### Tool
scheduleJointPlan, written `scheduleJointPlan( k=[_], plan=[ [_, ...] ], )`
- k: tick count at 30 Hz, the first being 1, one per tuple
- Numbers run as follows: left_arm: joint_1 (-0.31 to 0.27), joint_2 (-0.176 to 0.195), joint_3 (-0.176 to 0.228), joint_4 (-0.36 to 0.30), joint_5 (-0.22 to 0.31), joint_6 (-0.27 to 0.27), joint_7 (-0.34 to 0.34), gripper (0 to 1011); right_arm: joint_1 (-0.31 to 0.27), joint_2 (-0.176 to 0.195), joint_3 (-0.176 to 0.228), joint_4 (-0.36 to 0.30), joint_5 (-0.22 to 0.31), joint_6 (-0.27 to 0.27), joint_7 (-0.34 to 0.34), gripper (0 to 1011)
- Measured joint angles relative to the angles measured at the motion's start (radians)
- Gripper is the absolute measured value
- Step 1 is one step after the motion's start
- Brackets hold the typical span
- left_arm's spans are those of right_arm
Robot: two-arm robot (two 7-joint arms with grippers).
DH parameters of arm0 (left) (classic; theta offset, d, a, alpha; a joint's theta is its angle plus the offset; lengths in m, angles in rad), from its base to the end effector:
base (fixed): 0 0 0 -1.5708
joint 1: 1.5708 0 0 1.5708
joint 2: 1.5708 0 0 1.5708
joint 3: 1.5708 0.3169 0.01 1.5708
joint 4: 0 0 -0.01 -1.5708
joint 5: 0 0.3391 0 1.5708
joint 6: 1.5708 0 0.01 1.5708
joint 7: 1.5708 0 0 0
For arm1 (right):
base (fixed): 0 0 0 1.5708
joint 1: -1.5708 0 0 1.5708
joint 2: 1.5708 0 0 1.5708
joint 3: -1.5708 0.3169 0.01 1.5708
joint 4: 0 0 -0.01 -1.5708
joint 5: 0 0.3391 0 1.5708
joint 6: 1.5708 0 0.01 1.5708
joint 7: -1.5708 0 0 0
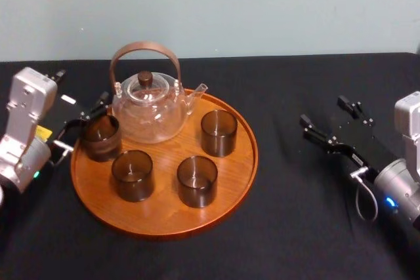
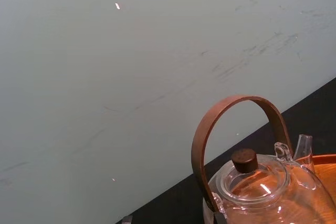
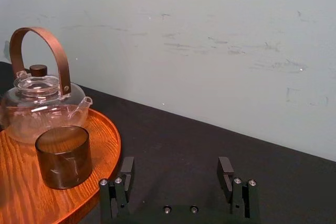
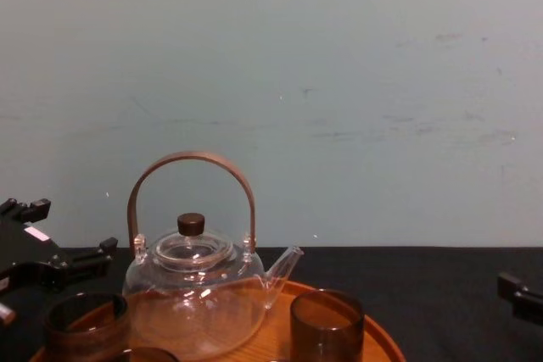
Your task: Pick up the glass from the table and place it on the tray.
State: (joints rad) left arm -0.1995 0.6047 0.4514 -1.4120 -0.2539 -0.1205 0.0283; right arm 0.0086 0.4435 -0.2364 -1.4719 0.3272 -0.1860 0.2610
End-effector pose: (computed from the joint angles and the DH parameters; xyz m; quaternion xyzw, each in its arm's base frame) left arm 0.3911 0.0900 -0.3298 0.1415 -0.1325 0.5799 0.7913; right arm 0.3497 -0.0794 -0.3574 -0.0396 -0.0390 -0.5292 0.8467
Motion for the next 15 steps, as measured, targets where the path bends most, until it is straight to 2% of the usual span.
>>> scheduleJointPlan(
  k=[15],
  plan=[
    [0.000, 0.000, 0.000, 0.000, 0.000, 0.000, 0.000, 1001, 0.000, 0.004, -0.002, -0.005, 0.002, 0.000, 0.001, 1002]
  ],
)
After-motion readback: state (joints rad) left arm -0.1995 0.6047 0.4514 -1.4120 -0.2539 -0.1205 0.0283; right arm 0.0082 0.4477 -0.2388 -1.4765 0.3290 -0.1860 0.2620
